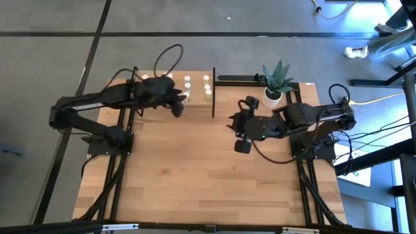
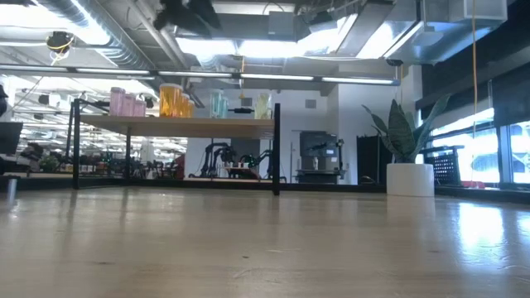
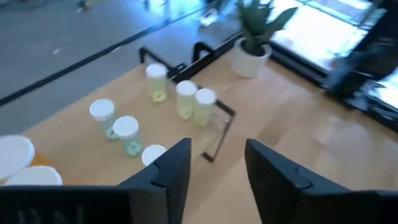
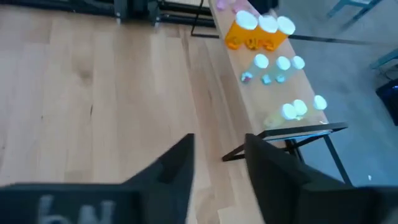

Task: Pick and place medicine bottles onto shelf by color
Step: Return to Home Position

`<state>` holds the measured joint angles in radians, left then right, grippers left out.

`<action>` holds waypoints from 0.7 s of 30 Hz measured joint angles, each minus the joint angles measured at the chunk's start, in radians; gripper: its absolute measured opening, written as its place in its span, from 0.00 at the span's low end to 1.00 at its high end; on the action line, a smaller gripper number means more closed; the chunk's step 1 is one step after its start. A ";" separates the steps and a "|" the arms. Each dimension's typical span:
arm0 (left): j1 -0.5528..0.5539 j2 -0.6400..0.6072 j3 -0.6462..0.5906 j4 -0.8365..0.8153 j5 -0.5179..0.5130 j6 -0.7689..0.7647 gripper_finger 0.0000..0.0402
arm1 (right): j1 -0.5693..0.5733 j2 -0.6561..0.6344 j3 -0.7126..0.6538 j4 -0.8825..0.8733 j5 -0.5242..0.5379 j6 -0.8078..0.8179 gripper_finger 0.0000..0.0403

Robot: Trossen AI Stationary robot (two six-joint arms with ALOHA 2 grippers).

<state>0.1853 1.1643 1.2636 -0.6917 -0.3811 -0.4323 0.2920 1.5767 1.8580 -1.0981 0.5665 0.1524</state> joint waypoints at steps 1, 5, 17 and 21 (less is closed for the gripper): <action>-0.011 -0.022 0.000 -0.007 0.007 0.017 0.34 | 0.000 -0.012 0.000 -0.001 0.000 0.000 0.30; -0.063 -0.116 0.000 -0.062 0.014 0.025 0.22 | 0.000 -0.078 0.000 -0.019 0.000 0.000 0.09; -0.214 -0.388 -0.015 -0.273 -0.003 0.041 0.00 | 0.001 -0.271 0.000 -0.113 -0.149 0.043 0.02; -0.254 -0.484 -0.080 -0.275 -0.007 0.066 0.00 | 0.001 -0.352 -0.099 -0.054 -0.179 0.015 0.01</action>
<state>-0.0686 0.6808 1.1836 -0.9662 -0.3880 -0.3666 0.2931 1.2246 1.7589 -1.1525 0.3878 0.1674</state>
